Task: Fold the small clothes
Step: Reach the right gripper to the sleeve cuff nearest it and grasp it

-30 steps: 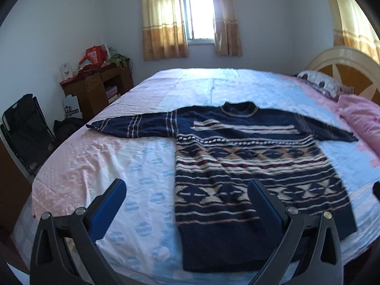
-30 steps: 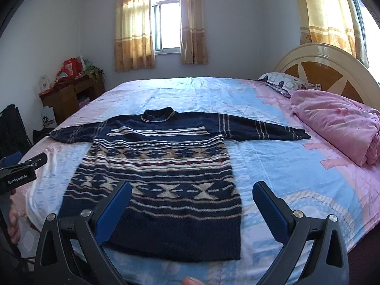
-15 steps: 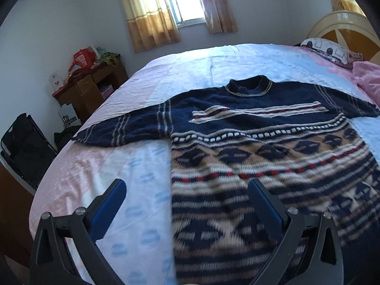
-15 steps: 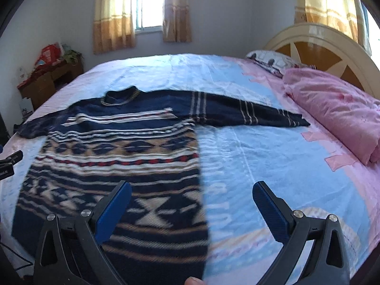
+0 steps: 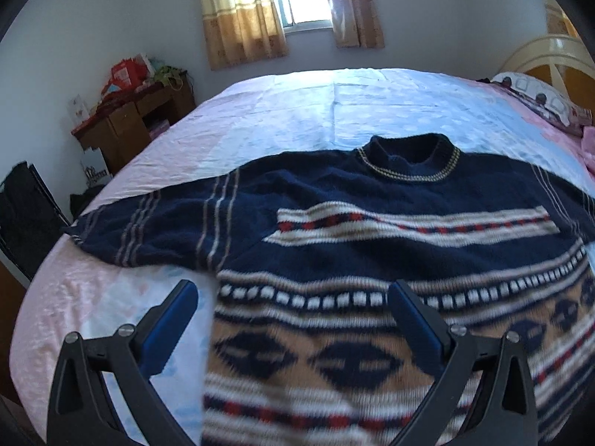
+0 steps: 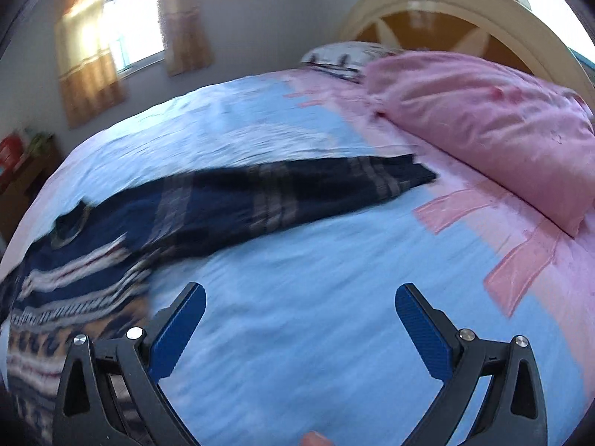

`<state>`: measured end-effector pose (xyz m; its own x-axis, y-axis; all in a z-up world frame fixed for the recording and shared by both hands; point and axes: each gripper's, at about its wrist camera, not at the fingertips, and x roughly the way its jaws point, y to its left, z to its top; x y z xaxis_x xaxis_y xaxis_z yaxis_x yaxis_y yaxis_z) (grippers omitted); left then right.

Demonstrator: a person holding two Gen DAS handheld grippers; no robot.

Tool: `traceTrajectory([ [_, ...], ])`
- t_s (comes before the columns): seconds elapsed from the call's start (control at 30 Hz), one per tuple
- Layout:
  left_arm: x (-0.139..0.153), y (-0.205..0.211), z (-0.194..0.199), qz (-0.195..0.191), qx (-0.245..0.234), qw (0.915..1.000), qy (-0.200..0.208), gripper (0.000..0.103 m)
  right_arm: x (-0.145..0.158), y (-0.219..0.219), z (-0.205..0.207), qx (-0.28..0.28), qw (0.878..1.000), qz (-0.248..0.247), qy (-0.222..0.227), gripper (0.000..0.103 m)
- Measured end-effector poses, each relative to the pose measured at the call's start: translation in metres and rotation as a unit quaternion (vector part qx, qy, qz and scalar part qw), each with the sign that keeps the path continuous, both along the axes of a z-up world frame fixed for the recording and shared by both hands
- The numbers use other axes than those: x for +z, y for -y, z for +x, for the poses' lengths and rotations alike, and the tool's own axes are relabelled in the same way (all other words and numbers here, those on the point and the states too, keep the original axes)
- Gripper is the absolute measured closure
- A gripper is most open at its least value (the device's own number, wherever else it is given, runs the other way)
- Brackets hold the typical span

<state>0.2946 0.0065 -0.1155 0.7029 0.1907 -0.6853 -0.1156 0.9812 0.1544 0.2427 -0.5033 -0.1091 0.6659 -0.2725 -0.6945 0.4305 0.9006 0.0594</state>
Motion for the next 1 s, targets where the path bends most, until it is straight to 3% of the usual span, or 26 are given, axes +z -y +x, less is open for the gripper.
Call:
traceTrajectory([
  [0.3,-0.021,-0.004,0.040,-0.013,0.029,0.9992,-0.026,0.000,-0.018,0.131,0.048,-0.112,0.992,0.059,-0.007,0.001],
  [0.47,-0.035,-0.011,0.049,-0.030,0.048,0.9974,-0.044,0.000,-0.028,0.183,0.070,-0.155,0.984,0.087,-0.010,0.002],
  [0.6,-0.044,-0.011,0.052,-0.034,0.056,0.9961,-0.060,0.000,-0.041,0.215,0.086,-0.177,0.976,0.127,-0.016,0.014],
  [0.7,-0.043,-0.009,0.050,-0.032,0.055,0.9963,-0.057,0.000,-0.043,0.222,0.096,-0.183,0.976,0.119,-0.010,0.017],
  [0.83,-0.045,-0.007,0.051,-0.027,0.052,0.9967,-0.057,0.000,-0.048,0.214,0.117,-0.162,0.983,0.082,-0.033,0.043],
  [0.9,-0.046,-0.007,0.051,-0.026,0.052,0.9967,-0.057,0.000,-0.050,0.212,0.123,-0.157,0.984,0.066,-0.043,0.069],
  [1.0,-0.045,-0.007,0.050,-0.029,0.050,0.9969,-0.054,0.000,-0.048,0.211,0.126,-0.146,0.986,0.072,-0.043,0.092],
])
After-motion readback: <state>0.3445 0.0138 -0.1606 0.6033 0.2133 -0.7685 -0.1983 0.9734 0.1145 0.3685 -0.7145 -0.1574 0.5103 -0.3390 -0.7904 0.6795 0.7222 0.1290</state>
